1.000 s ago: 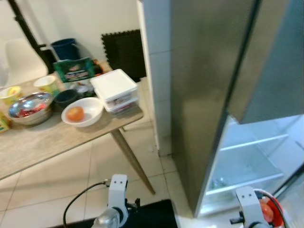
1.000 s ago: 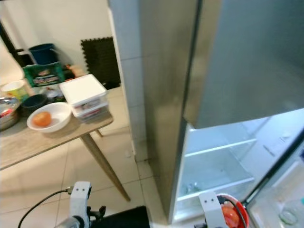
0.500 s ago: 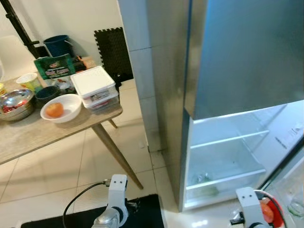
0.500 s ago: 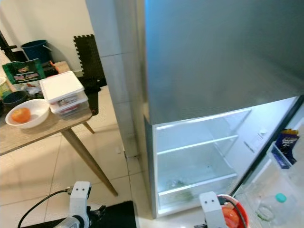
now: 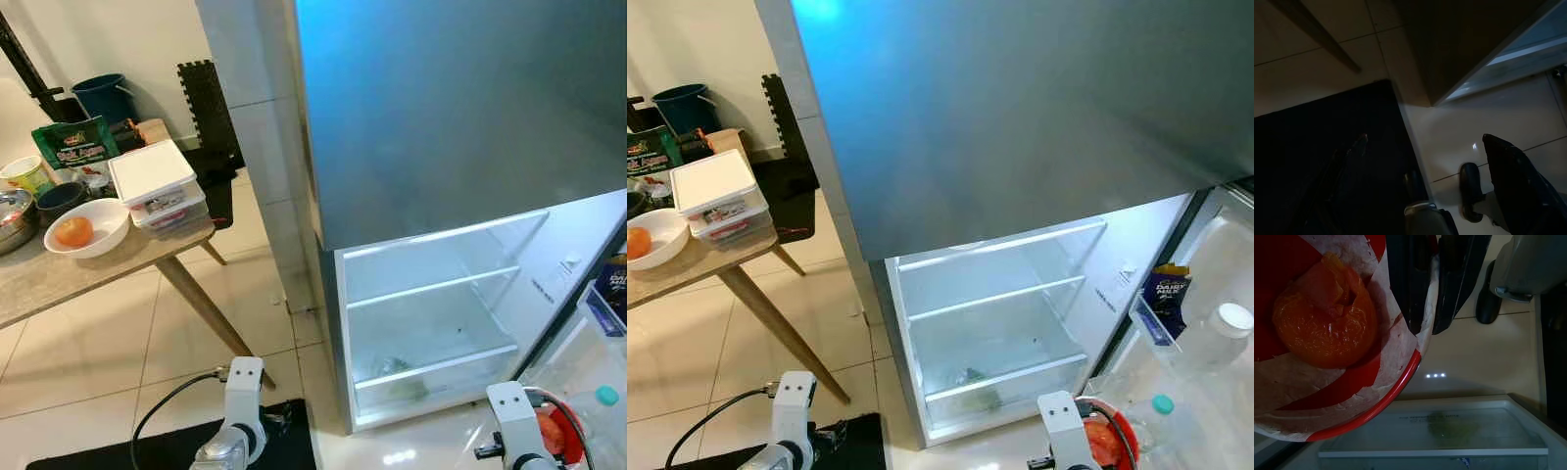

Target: Restocking fridge

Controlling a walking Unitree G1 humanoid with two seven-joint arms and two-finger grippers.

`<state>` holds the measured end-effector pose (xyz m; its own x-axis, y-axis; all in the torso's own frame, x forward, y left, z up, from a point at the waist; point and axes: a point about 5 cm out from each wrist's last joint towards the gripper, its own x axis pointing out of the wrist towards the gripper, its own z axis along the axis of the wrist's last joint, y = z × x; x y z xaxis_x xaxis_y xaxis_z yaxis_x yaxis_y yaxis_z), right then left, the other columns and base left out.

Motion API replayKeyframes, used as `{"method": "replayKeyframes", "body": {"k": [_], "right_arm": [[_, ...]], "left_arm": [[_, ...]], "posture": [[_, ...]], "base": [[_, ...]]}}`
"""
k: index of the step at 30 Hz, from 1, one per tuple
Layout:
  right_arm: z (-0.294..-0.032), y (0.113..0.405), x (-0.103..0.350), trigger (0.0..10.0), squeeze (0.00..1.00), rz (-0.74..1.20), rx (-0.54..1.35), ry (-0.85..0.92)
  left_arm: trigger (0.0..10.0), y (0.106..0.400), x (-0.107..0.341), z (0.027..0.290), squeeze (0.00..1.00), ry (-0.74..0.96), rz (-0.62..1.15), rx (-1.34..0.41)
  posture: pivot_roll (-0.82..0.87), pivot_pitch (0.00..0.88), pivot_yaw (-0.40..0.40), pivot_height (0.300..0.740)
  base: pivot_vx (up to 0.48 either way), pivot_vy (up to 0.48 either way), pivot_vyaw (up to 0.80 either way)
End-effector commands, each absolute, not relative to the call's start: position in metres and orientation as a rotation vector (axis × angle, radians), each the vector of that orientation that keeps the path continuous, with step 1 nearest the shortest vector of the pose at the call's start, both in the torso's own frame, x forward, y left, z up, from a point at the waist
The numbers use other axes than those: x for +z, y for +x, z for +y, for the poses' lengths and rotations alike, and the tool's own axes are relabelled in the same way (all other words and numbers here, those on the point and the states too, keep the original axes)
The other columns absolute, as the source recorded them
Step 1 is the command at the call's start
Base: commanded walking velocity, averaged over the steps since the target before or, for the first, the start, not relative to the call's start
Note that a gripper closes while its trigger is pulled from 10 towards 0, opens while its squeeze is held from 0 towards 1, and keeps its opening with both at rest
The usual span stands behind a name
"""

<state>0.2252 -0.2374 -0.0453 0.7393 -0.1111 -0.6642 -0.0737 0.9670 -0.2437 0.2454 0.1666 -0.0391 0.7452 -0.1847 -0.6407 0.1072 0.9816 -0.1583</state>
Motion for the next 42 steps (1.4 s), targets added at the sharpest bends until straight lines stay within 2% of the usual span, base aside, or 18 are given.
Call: {"method": "replayKeyframes", "body": {"k": [1,8,22,42], "right_arm": [[-0.2334,0.2280,-0.0438,10.0,0.00,0.721,-0.010,-0.259],[-0.2331,0.2278,-0.0439,10.0,0.00,0.721,-0.006,-0.260],[-0.2329,0.2284,-0.0434,10.0,0.00,0.718,0.003,-0.264],[-0.2315,0.2316,-0.0417,10.0,0.00,0.712,0.003,-0.256]], "left_arm": [[10.0,0.2395,-0.0434,0.1707,0.00,-0.115,0.738,-0.147],[10.0,0.2393,-0.0429,0.1677,0.00,-0.103,0.734,-0.172],[10.0,0.2385,-0.0435,0.1679,0.00,-0.106,0.736,-0.163],[10.0,0.2406,-0.0424,0.1698,0.00,-0.118,0.722,-0.135]], "posture": [[-0.09,0.095,0.090,0.740],[-0.09,0.098,0.092,0.740],[-0.09,0.102,0.089,0.740],[-0.09,0.113,0.092,0.740]], "base": [[0.000,0.000,0.00],[0.000,0.000,0.00],[0.000,-0.434,0.00],[0.000,0.000,0.00]]}}
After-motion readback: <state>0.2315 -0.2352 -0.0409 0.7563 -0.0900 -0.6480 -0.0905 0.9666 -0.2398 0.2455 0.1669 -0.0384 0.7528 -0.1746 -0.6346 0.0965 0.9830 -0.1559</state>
